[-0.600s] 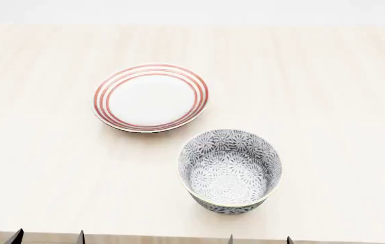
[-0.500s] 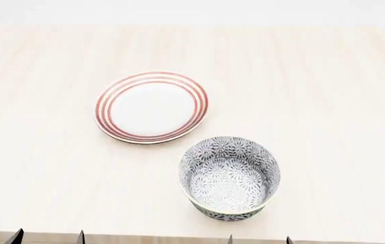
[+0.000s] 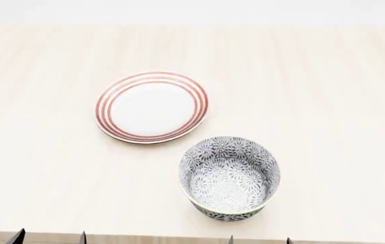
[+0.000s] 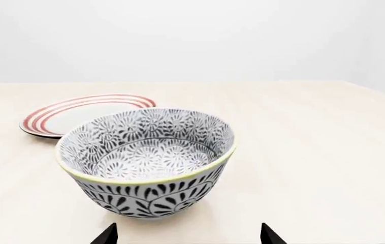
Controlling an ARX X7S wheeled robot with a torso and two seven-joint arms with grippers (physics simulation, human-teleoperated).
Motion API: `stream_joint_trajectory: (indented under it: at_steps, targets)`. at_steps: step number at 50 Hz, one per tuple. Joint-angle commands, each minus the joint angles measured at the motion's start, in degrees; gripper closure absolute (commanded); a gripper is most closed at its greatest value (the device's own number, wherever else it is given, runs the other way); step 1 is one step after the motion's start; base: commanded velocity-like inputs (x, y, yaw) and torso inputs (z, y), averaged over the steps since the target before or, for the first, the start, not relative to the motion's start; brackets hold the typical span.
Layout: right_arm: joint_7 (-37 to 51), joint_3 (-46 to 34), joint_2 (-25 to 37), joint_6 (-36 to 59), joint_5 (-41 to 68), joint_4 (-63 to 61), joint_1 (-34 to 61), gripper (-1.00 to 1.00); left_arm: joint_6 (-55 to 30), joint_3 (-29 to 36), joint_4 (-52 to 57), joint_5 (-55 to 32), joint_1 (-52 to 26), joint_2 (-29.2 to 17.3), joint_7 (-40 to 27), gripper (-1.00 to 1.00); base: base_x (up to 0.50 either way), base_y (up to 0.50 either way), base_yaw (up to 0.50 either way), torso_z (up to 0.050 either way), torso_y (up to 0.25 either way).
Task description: Put the bowl on the plate.
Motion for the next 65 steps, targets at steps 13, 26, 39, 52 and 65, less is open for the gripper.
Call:
stream_joint_trajectory:
  at_steps: [13,26,39,52,65]
  targets:
    - [5.9,6.9,0.8,3.1,7.3,-21.4,3.5,-1.0,8.4,-5.8,21.0,7.6,-1.4,-2.1,-10.6,-1.0,0.0,0.0,0.0,0.0,0.0]
    - [10.9,11.4,0.3,-9.1,8.4,-33.1,4.7,-1.0,7.7,-11.5,33.7,8.4,-3.2,-3.5,-15.4,-1.0,0.16,0.0,0.0,0.0,0.0]
    - [12.1,9.6,1.9,-9.5,8.4,-32.4,4.4,-1.0,9.6,-10.2,31.6,8.6,-2.8,-4.3,-16.8,-1.0,0.5,0.0,0.0,0.0,0.0]
    - [12.2,7.0,3.6,-8.5,7.7,-32.4,3.7,-1.0,3.7,-7.8,30.2,3.3,-2.4,-4.3,-15.3,-1.0,0.37,0.0,0.0,0.0,0.0]
    - [12.3,5.3,5.0,-7.9,8.0,-32.2,3.3,-1.0,-18.3,3.6,24.7,-1.6,-3.6,-2.7,-8.8,-1.0,0.0,0.0,0.0,0.0,0.0]
